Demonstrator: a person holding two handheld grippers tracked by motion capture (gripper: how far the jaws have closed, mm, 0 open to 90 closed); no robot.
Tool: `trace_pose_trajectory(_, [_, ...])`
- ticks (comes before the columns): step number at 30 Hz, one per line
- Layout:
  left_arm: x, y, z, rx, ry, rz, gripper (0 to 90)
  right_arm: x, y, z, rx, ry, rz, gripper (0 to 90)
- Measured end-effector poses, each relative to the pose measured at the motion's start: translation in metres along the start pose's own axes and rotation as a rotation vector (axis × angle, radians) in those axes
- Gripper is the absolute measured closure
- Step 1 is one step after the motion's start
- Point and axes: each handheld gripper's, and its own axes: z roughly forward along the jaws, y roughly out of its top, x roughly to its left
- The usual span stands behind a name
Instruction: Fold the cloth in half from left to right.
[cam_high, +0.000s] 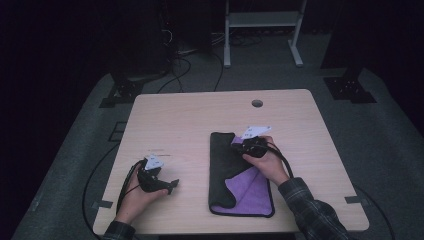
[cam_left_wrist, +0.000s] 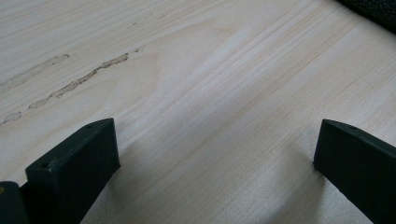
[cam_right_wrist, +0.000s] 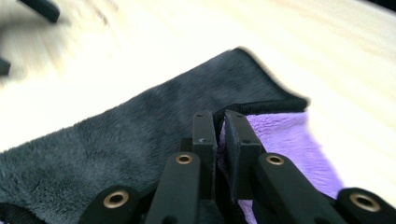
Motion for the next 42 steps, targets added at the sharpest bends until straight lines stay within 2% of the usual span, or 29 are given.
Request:
trace_pose_trajectory(4, [0.0,0.0,0.0,0.0,0.0,0.0,0.0,-0.013,0.002,-0.014,-0.033,-0.04,0.034,83.0])
trace_pose_trajectory(7, [0.0,0.0,0.0,0.001,0.0,0.0,0.0,-0.023,0.001,-0.02,-0.034,-0.072,0.051,83.1])
trace_pose_trajectory(10, [0.0,0.0,0.0,0.001,0.0,0.0,0.0,-0.038,0.0,-0.031,-0.043,-0.116,0.088,83.4])
trace_pose_trajectory(11, [0.0,0.0,0.0,0.0,0.0,0.0,0.0,-0.038,0.0,-0.031,-0.043,-0.116,0.088,83.4])
trace_pose_trajectory(14, [0.0,0.0,0.0,0.0,0.0,0.0,0.0,-0.051,-0.004,-0.035,-0.039,-0.147,0.112,83.3])
trace_pose_trajectory(17, [0.0,0.0,0.0,0.0,0.0,0.0,0.0,-0.064,-0.014,-0.033,-0.018,-0.171,0.147,83.3])
trace_pose_trajectory(24, [0.0,0.0,0.0,0.0,0.0,0.0,0.0,-0.08,-0.026,-0.021,0.024,-0.224,0.16,81.3])
trace_pose_trajectory(27, [0.0,0.0,0.0,0.001,0.0,0.0,0.0,-0.086,-0.031,-0.015,0.059,-0.29,0.148,73.6])
trace_pose_trajectory(29, [0.0,0.0,0.0,0.0,0.0,0.0,0.0,-0.091,-0.035,-0.015,0.064,-0.325,0.166,70.1])
trace_pose_trajectory(32, [0.0,0.0,0.0,0.001,0.0,0.0,0.0,-0.094,-0.038,-0.023,0.04,-0.315,0.184,67.2])
trace_pose_trajectory(35, [0.0,0.0,0.0,0.001,0.0,0.0,0.0,-0.091,-0.036,-0.029,0.025,-0.301,0.183,66.6])
trace_pose_trajectory(38, [0.0,0.0,0.0,0.001,0.0,0.0,0.0,-0.084,-0.034,-0.037,0.009,-0.268,0.176,65.5])
trace_pose_trajectory(40, [0.0,0.0,0.0,0.0,0.0,0.0,0.0,-0.072,-0.032,-0.046,-0.009,-0.221,0.169,64.5])
trace_pose_trajectory(42, [0.0,0.0,0.0,0.0,0.0,0.0,0.0,-0.07,-0.032,-0.048,-0.012,-0.211,0.17,64.1])
